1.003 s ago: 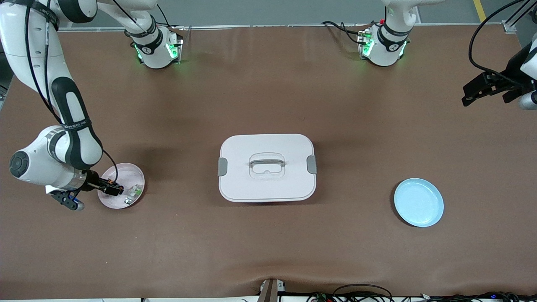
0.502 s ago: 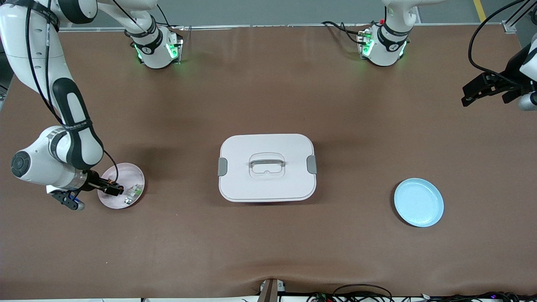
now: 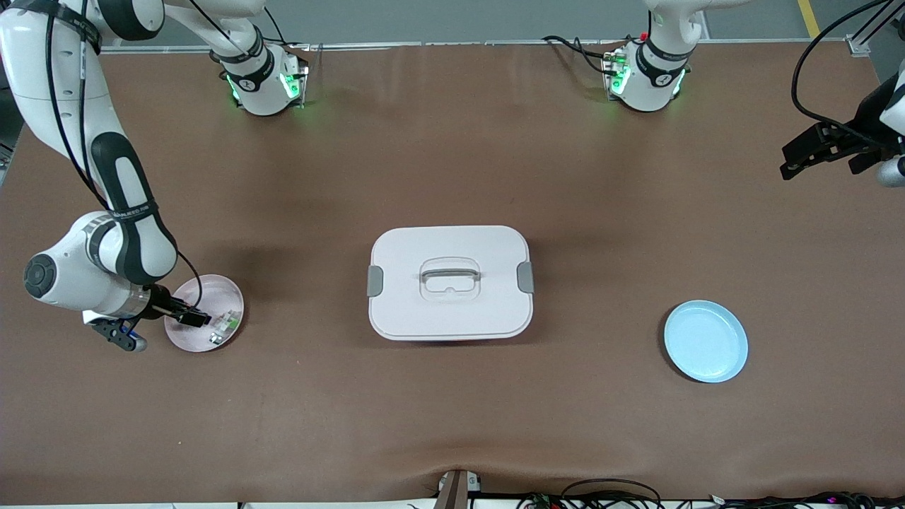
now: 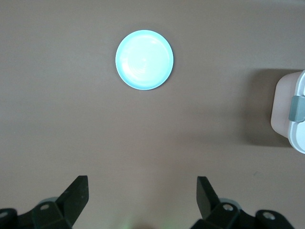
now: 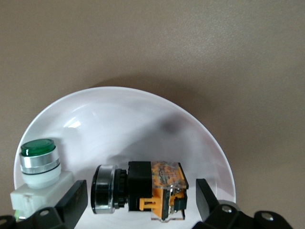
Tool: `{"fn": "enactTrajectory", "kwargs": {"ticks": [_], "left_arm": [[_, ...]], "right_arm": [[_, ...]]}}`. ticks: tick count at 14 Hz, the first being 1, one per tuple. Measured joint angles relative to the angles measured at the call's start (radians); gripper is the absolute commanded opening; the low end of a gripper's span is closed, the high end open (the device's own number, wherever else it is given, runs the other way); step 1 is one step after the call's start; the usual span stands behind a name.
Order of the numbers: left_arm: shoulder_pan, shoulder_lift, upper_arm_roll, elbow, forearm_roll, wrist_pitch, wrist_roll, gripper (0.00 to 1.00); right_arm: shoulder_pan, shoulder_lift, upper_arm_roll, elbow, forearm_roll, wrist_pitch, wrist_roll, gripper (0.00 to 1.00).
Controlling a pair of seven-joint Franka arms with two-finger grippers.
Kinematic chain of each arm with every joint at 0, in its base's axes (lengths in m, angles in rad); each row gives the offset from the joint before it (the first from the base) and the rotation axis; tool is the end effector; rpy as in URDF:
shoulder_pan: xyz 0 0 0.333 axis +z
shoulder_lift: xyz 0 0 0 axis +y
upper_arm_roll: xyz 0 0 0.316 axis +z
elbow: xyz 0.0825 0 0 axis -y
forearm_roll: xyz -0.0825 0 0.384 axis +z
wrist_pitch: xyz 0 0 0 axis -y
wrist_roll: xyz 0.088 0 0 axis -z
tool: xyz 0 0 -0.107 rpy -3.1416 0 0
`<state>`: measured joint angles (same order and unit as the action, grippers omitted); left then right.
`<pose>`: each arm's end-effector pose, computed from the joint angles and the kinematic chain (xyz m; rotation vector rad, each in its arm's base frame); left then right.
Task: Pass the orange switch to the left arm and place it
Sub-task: 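Close the right gripper on the orange-and-black switch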
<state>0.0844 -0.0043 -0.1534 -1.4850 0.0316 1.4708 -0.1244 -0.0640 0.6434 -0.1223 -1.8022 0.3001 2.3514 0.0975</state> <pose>0.5421 -0.0340 0.6582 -3.1073 -0.0908 0.0106 0.6341 -0.1106 0.1825 -2.9190 0.7199 0.1164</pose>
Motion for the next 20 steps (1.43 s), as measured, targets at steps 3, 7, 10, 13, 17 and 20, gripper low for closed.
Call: {"fn": "enactTrajectory", "kwargs": {"ticks": [3,7,10,13,17,20], "left_arm": [[0.000,0.000,0.000,0.000,0.000,0.000,0.000,1.00],[0.001,0.000,0.001,0.000,0.000,0.000,0.001,1.00],[0.003,0.000,0.001,0.000,0.000,0.000,0.001,1.00],[0.003,0.002,0.001,-0.001,0.000,0.000,0.001,1.00],[0.003,0.010,0.001,-0.001,0.000,0.000,0.001,1.00],[0.003,0.011,0.001,-0.001,0.000,0.000,0.001,1.00]], "right_arm": [[0.000,0.000,0.000,0.000,0.000,0.000,0.000,0.94],[0.001,0.004,0.000,0.000,0.000,0.005,0.000,0.70],[0.002,0.010,0.000,0.000,0.000,0.020,0.000,0.52],[0.002,0.010,-0.001,0.000,0.000,0.023,-0.002,0.42],[0.003,0.010,-0.001,0.002,-0.006,0.019,-0.049,0.32],[0.004,0.000,-0.002,0.012,-0.007,-0.040,-0.120,0.32]]}}
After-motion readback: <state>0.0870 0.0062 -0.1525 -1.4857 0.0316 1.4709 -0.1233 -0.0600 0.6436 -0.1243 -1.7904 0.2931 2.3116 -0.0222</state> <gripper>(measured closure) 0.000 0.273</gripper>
